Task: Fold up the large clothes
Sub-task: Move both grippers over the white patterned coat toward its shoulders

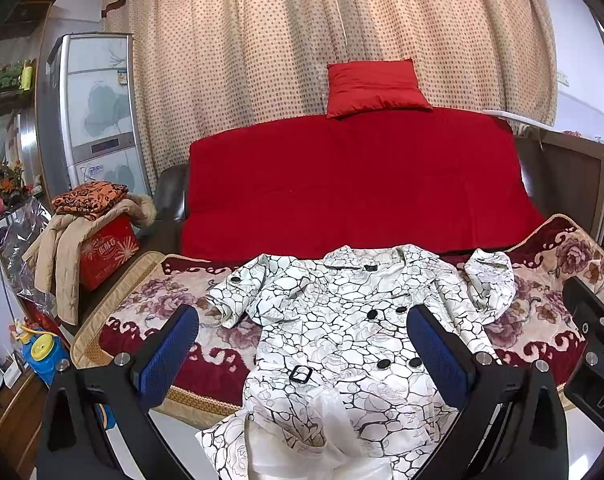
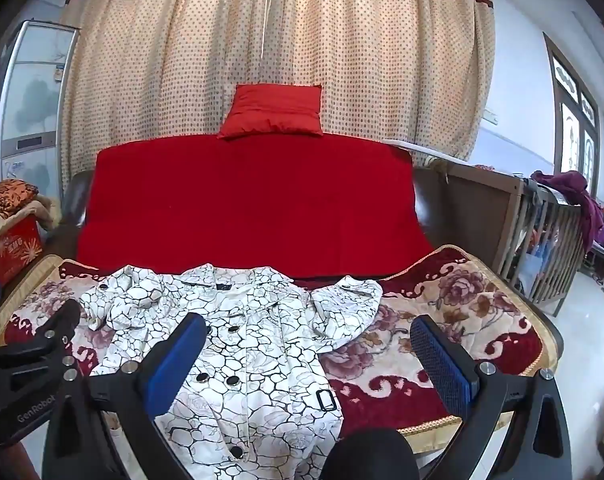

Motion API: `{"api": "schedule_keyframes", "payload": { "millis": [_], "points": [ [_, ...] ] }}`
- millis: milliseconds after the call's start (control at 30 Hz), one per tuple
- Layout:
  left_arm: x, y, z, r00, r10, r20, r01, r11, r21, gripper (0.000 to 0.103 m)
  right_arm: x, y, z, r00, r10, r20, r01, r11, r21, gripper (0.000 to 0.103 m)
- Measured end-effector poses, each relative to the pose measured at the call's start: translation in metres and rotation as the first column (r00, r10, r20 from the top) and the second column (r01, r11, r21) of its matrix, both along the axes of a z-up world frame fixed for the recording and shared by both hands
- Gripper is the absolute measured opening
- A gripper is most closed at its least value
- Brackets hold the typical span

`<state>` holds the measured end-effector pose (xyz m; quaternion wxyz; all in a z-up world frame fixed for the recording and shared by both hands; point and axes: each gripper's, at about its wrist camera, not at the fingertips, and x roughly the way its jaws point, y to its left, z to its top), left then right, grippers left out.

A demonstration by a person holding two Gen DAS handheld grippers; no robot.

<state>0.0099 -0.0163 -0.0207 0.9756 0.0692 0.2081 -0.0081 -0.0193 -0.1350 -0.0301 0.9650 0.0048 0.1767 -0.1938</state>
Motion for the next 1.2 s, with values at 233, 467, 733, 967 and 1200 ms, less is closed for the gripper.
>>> {"api": "schedule_keyframes", "payload": {
  "millis": [233, 467, 733, 967, 1200],
  "points": [
    [0.006, 0.001, -0.004, 1.0, 0.002, -0.013, -0.002, 1.0, -0.001, 0.103, 0.006, 0.002, -0.005, 1.0, 0.005, -0.017, -0.005, 1.0, 0.0, 0.103],
    [0.018, -0.001, -0.013, 0.999, 0.004, -0.039, -0.004, 1.0, 0.001, 0.103, 0.015, -0.001, -0.012, 0.999, -0.002, -0.04, 0.002, 1.0, 0.0, 0.103],
    [0.035, 0.0, -0.025, 0.997, -0.001, -0.079, 0.0, 1.0, -0.015, 0.103, 0.028, -0.003, -0.021, 0.998, -0.013, -0.069, 0.012, 1.0, -0.012, 0.103],
    [0.056, 0.003, -0.034, 0.993, -0.016, -0.119, 0.009, 0.998, -0.057, 0.103, 0.043, -0.012, -0.025, 0.996, -0.025, -0.084, 0.024, 1.0, -0.015, 0.103],
    [0.076, 0.0, -0.04, 0.988, -0.027, -0.15, 0.016, 0.997, -0.073, 0.103, 0.059, -0.023, -0.03, 0.994, -0.038, -0.105, 0.037, 0.999, -0.009, 0.103]
  ]
}}
